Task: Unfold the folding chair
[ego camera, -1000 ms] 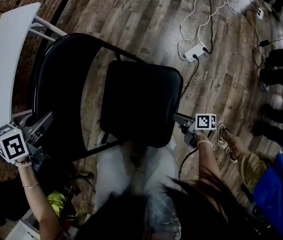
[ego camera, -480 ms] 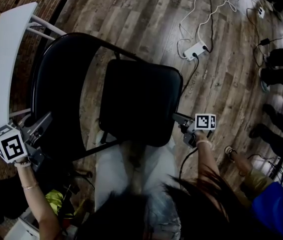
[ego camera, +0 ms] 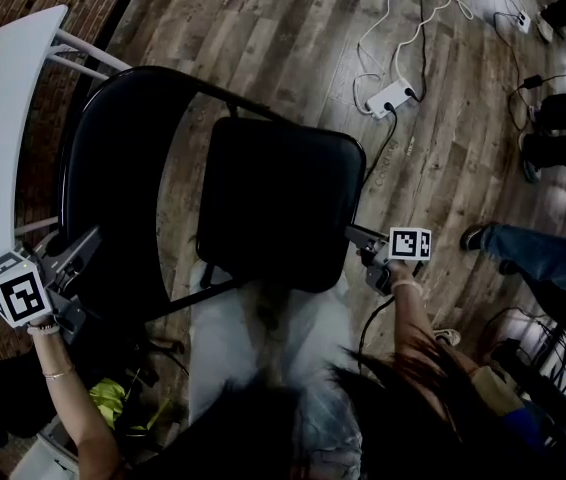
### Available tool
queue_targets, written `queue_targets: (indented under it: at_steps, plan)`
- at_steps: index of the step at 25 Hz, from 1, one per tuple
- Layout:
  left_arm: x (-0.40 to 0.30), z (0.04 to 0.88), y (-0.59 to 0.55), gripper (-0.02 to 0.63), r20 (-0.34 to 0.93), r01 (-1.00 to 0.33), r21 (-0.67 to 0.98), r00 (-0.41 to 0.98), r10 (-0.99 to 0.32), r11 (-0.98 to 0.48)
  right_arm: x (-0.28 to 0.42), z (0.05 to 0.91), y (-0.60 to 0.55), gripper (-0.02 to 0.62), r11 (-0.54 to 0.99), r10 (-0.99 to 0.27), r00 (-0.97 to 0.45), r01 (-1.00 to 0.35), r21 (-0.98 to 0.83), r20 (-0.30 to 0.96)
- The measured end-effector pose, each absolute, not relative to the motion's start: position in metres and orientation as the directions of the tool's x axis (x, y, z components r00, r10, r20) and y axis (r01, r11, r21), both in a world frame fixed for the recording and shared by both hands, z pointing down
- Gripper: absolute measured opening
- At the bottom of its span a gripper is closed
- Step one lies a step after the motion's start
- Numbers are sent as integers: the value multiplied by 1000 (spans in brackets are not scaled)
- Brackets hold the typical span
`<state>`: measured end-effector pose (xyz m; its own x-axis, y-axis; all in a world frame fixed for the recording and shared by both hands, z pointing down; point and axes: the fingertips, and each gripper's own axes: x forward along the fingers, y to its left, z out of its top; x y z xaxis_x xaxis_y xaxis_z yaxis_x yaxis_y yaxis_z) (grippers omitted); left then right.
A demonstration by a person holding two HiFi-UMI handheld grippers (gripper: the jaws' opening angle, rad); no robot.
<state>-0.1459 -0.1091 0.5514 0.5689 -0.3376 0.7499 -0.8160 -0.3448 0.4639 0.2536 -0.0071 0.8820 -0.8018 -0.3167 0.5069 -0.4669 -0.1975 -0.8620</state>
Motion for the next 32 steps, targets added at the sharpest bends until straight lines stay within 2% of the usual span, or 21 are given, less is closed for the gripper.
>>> queue_targets:
  at_steps: [5, 11, 14, 15, 16, 19, 24, 32]
  plan:
    - [-147, 557, -108, 66, 747, -813, 470, 574, -336, -345, 257, 889, -6, 209, -203, -333, -794, -466, -861, 509]
    - [-143, 570, -106, 64, 741, -805, 482, 585, -330, -345, 275, 905, 0, 186, -254, -332, -731, -539, -803, 596]
    - [-132, 581, -104, 64, 734, -797, 501, 597, -323, -337, 292, 918, 4, 79, -299, -335, -654, -608, -735, 678]
    - [-128, 584, -105, 69, 736, -796, 501, 598, -317, -338, 290, 915, 3, 53, -295, -344, -666, -593, -749, 662]
    - [-125, 585, -106, 68, 745, -799, 490, 591, -309, -348, 283, 908, -3, -8, -279, -371, -698, -545, -790, 613]
    - [-124, 588, -107, 67, 758, -800, 473, 583, -292, -369, 252, 889, -43, -8, -224, -477, -730, -438, -871, 490]
    - [-123, 589, -105, 71, 744, -792, 506, 601, -292, -342, 195, 881, -80, -6, -171, -443, -780, -411, -896, 442]
    - [-125, 592, -104, 89, 740, -789, 517, 607, -290, -331, 194, 888, -54, -6, -246, -415, -763, -431, -868, 496]
